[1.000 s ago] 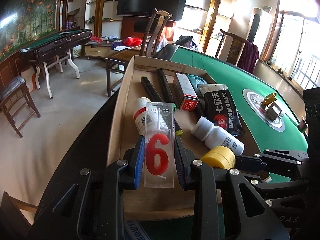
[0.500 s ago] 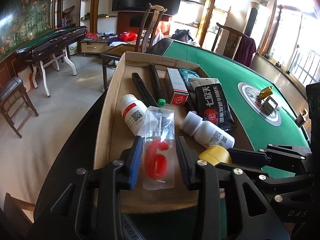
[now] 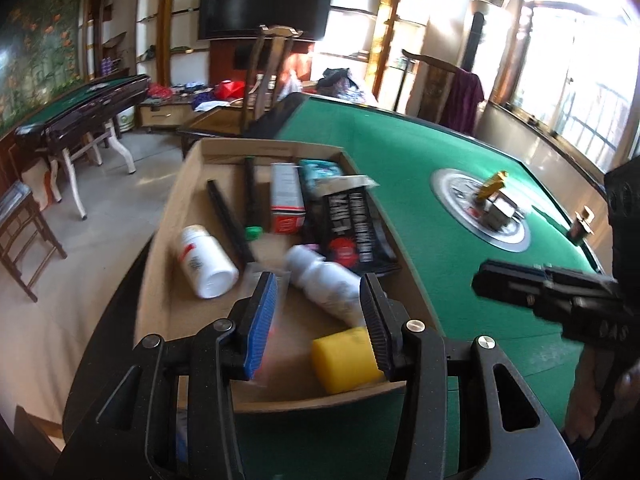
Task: Organize objects
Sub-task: 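Move left tool to the pile and grasp the white barcoded medicine box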
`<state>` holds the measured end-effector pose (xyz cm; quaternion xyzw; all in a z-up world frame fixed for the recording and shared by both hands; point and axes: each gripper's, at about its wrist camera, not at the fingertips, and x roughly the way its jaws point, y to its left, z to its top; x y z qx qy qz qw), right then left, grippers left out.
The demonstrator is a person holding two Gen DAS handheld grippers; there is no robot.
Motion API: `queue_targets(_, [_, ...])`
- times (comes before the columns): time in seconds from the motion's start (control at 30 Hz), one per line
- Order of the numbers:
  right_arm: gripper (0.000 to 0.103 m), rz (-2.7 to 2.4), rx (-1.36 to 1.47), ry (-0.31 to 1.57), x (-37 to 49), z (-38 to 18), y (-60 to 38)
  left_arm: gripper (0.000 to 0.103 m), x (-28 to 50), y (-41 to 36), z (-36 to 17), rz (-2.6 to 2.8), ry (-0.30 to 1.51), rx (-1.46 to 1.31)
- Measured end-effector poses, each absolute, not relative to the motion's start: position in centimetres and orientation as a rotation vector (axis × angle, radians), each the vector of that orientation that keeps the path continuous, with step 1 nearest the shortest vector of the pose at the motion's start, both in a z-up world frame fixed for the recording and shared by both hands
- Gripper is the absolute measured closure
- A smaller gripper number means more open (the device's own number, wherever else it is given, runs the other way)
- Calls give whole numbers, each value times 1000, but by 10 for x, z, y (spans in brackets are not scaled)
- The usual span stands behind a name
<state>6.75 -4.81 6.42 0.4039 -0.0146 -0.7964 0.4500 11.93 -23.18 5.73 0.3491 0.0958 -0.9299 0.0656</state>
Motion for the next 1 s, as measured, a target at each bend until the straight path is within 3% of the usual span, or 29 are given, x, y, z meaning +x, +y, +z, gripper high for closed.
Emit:
queue_targets(0.37, [69,-2342,1030,-344,-25,59,124,60,50,-107,56,-3006,-5,1230])
queue_targets(0.5, [69,-2354,1139,-599,-45,44,162,60,17,-64,52,-3078,-96,1268])
queue_targets(0.77, [69,-2305,1148,-757,-49,44,182,60,-60,-11,45,-3046,-501,1372])
queue_targets(1.0, [69,-2264,1129,-820,-45,48,188,60,-122,-14,41,-3115,-437,1567])
